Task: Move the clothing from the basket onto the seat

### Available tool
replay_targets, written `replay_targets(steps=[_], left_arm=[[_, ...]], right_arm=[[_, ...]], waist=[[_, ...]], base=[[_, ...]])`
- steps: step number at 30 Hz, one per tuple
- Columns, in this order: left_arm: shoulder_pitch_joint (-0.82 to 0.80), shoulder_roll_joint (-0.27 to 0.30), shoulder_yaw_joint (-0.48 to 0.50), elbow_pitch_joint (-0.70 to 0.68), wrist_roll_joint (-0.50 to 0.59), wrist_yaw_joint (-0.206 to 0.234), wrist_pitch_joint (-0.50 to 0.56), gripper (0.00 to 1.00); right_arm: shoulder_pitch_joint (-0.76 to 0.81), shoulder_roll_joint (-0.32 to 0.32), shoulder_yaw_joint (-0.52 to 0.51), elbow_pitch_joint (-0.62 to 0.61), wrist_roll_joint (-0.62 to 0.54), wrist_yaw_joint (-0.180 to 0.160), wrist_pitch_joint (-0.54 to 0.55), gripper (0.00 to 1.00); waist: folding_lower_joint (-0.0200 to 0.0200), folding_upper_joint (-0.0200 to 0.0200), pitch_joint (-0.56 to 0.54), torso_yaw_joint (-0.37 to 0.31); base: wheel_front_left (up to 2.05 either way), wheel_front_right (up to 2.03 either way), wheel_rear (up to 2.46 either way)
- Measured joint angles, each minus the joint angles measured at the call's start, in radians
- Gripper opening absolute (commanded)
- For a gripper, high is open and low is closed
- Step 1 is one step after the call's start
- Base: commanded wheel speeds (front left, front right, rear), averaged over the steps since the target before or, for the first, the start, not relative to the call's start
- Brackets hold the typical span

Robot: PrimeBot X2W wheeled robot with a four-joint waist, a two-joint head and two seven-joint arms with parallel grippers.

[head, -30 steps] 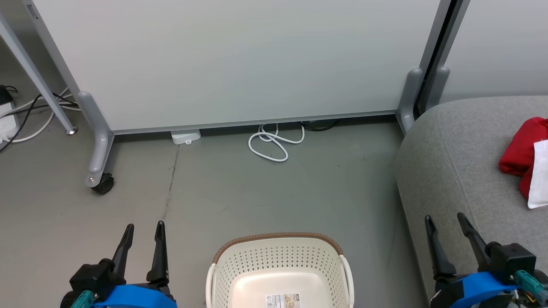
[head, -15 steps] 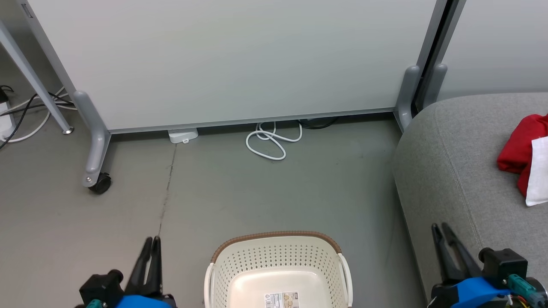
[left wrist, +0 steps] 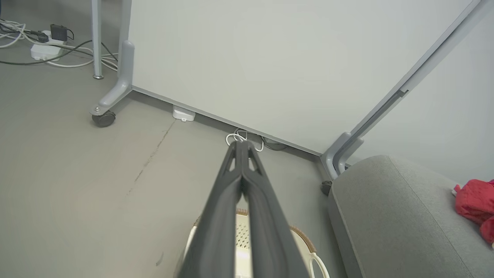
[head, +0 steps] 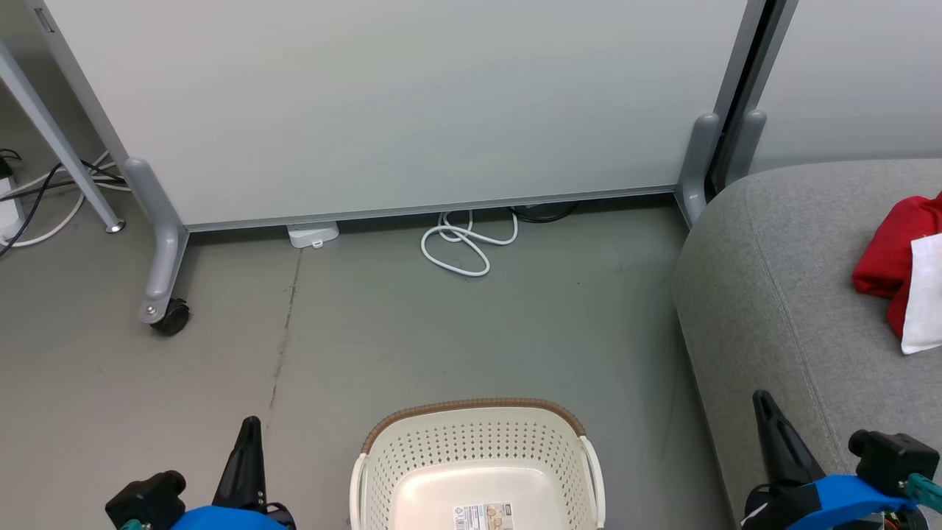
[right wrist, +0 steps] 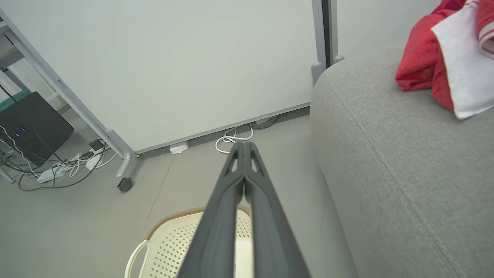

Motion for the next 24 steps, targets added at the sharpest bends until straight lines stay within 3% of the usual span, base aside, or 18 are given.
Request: replay_targets(steps=[24], left_arm=[[-0.032,-0.015,0.059,-0.043,-0.329,0.000,0.095,0.00]], right_arm=[[-0.032,0.000,-0.009,0.010,0.399,0.000,0.053,0.00]], waist=[[0.0002,0.0000,-0.003,-0.007]], base=[[0.00,0.00,0.00]])
